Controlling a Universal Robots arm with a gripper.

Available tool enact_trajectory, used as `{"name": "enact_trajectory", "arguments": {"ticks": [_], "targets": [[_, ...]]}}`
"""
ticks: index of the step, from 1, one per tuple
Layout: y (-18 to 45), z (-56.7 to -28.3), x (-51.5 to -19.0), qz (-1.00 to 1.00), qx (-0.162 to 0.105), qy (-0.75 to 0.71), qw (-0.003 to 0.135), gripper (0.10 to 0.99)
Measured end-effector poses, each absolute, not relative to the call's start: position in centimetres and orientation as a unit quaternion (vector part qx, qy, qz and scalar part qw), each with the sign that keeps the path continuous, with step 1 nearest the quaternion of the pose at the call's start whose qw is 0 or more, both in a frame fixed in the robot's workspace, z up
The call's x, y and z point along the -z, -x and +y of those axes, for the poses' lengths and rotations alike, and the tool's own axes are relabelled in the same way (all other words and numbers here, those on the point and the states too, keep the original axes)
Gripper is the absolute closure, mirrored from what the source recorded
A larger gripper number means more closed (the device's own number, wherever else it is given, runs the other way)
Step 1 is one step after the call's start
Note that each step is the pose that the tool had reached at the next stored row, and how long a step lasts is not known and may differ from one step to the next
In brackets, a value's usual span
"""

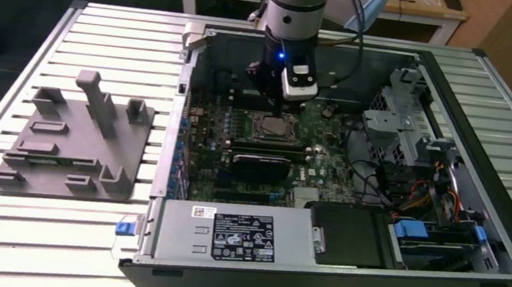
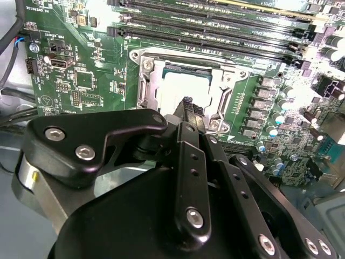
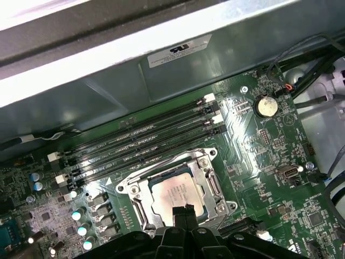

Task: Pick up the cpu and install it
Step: 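Install the second cpu locking lever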

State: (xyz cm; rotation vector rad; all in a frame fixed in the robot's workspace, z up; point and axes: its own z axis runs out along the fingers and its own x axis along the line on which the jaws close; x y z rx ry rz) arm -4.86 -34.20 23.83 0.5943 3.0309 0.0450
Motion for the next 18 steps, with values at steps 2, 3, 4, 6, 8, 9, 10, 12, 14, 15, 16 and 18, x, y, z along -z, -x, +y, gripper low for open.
{"name": "enact_trajectory", "arguments": {"ticks": [2, 3, 4, 6, 8, 9, 10, 12, 14, 15, 16, 18], "targets": [[4.9, -34.2, -23.8, 0.981, -0.014, -0.192, 0.026, 0.980], [4.9, -34.2, -23.9, 0.981, -0.014, -0.192, 0.026, 0.980], [4.9, -34.3, -23.9, 0.981, -0.014, -0.192, 0.026, 0.980], [4.9, -34.5, -23.8, 0.981, -0.014, -0.192, 0.026, 0.980], [4.9, -34.7, -23.8, 0.981, -0.014, -0.192, 0.026, 0.980], [4.9, -34.9, -23.8, 0.981, -0.014, -0.192, 0.026, 0.980], [4.9, -35.1, -23.8, 0.981, -0.014, -0.192, 0.026, 0.980], [4.9, -35.4, -23.8, 0.981, -0.014, -0.192, 0.026, 0.980], [4.9, -35.7, -23.9, 0.981, -0.014, -0.192, 0.026, 0.980], [4.9, -35.9, -23.8, 0.981, -0.014, -0.192, 0.026, 0.980], [4.9, -36.0, -23.8, 0.981, -0.014, -0.192, 0.026, 0.980], [4.9, -36.3, -23.8, 0.981, -0.014, -0.192, 0.026, 0.980]]}}
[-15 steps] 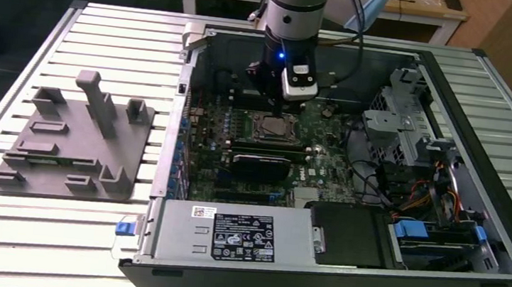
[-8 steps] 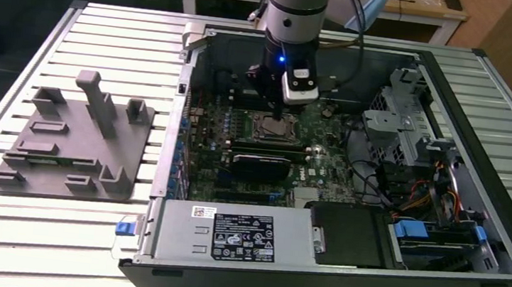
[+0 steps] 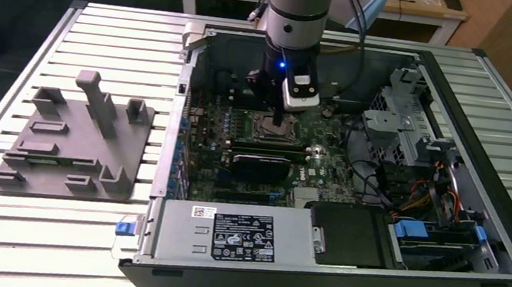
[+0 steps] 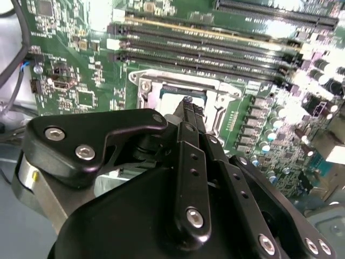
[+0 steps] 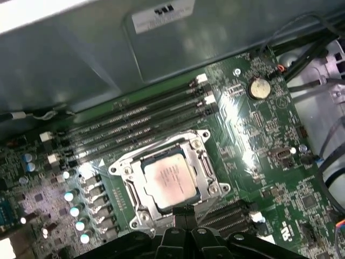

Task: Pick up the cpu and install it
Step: 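Install the second cpu locking lever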

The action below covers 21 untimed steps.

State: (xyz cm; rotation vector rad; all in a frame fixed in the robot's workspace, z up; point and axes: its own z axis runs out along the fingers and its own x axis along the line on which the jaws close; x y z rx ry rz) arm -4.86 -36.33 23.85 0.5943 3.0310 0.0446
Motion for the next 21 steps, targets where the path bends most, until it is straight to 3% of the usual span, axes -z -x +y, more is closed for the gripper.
{"name": "enact_trajectory", "arguments": {"ticks": [21], "targets": [[4.9, -38.6, -23.8, 0.984, -0.015, -0.174, 0.026, 0.980]]}}
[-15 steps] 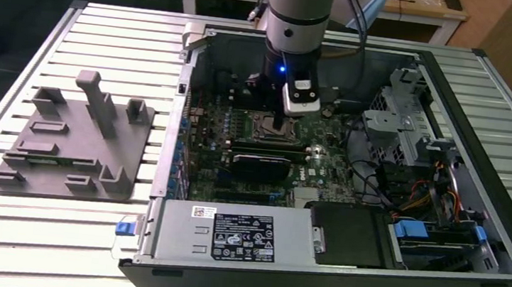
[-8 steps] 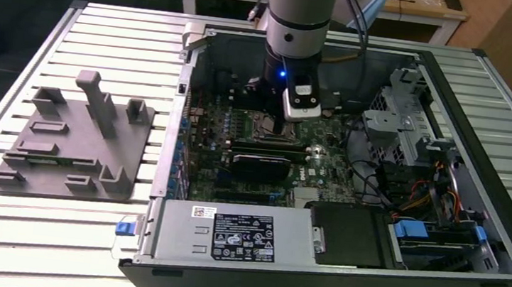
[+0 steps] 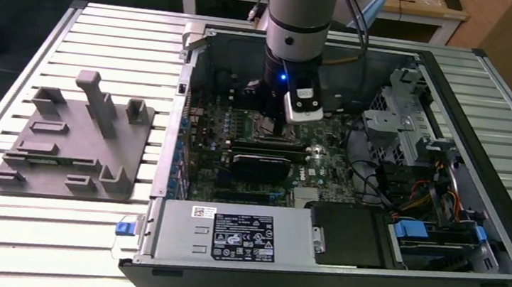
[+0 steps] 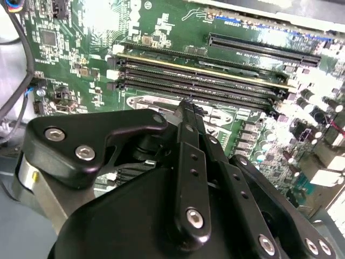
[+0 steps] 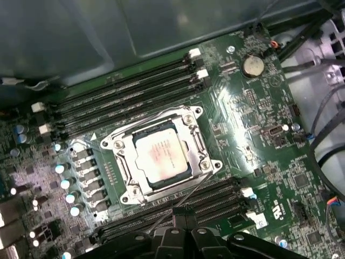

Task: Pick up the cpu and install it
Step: 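Install the second cpu locking lever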

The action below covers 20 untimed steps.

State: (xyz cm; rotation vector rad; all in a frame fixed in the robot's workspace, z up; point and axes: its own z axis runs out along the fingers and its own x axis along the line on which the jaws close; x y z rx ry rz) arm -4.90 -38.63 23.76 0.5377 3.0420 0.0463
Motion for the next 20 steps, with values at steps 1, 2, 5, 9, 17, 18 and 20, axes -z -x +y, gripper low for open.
{"name": "enact_trajectory", "arguments": {"ticks": [1, 2, 5, 9, 17, 18, 20], "targets": [[4.9, -38.6, -23.7, 0.986, -0.015, -0.165, 0.026, 0.980], [4.9, -38.6, -23.7, 0.987, -0.015, -0.156, 0.026, 0.980], [4.9, -38.6, -23.6, 0.991, -0.016, -0.130, 0.025, 0.980], [4.9, -38.6, -23.4, 0.995, -0.017, -0.093, 0.025, 0.980], [6.2, -38.7, -22.5, 0.997, -0.023, -0.066, 0.024, 0.980], [6.2, -38.8, -22.4, 0.997, -0.025, -0.066, 0.024, 0.980], [6.2, -39.0, -22.3, 0.997, -0.030, -0.066, 0.023, 0.980]]}}
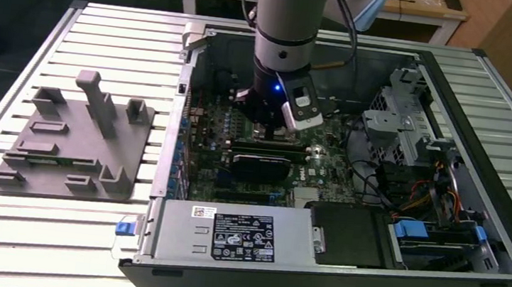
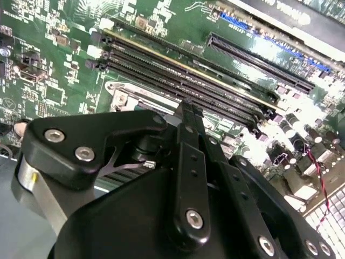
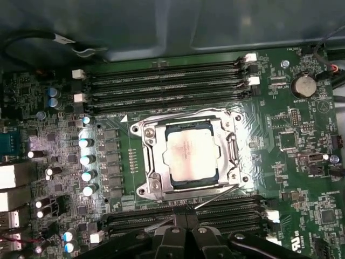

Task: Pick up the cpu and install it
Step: 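Install the second cpu locking lever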

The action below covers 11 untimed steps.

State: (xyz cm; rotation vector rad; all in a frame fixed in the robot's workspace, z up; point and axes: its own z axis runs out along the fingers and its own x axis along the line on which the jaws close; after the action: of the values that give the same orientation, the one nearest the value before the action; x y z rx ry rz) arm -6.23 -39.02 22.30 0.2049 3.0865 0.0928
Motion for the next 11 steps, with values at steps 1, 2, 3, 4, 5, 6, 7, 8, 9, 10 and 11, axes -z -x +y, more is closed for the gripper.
{"name": "enact_trajectory", "arguments": {"ticks": [1, 2, 3, 4, 5, 6, 7, 8, 9, 10, 11], "targets": [[6.3, -39.1, -22.3, 0.997, -0.032, -0.066, 0.023, 0.980], [6.3, -39.3, -22.2, 0.997, -0.035, -0.066, 0.023, 0.980], [6.3, -39.4, -22.2, 0.997, -0.038, -0.066, 0.023, 0.980], [6.3, -39.6, -22.2, 0.997, -0.041, -0.066, 0.023, 0.980], [6.3, -39.7, -22.2, 0.997, -0.044, -0.067, 0.022, 0.980], [6.4, -39.8, -22.2, 0.996, -0.047, -0.067, 0.022, 0.980], [6.4, -39.9, -22.1, 0.996, -0.050, -0.067, 0.022, 0.980], [6.5, -40.0, -22.1, 0.996, -0.053, -0.067, 0.022, 0.980], [6.6, -40.1, -22.1, 0.996, -0.056, -0.067, 0.022, 0.980], [6.6, -40.2, -22.0, 0.996, -0.060, -0.067, 0.021, 0.980], [6.7, -40.2, -22.0, 0.996, -0.063, -0.067, 0.021, 0.980]]}}
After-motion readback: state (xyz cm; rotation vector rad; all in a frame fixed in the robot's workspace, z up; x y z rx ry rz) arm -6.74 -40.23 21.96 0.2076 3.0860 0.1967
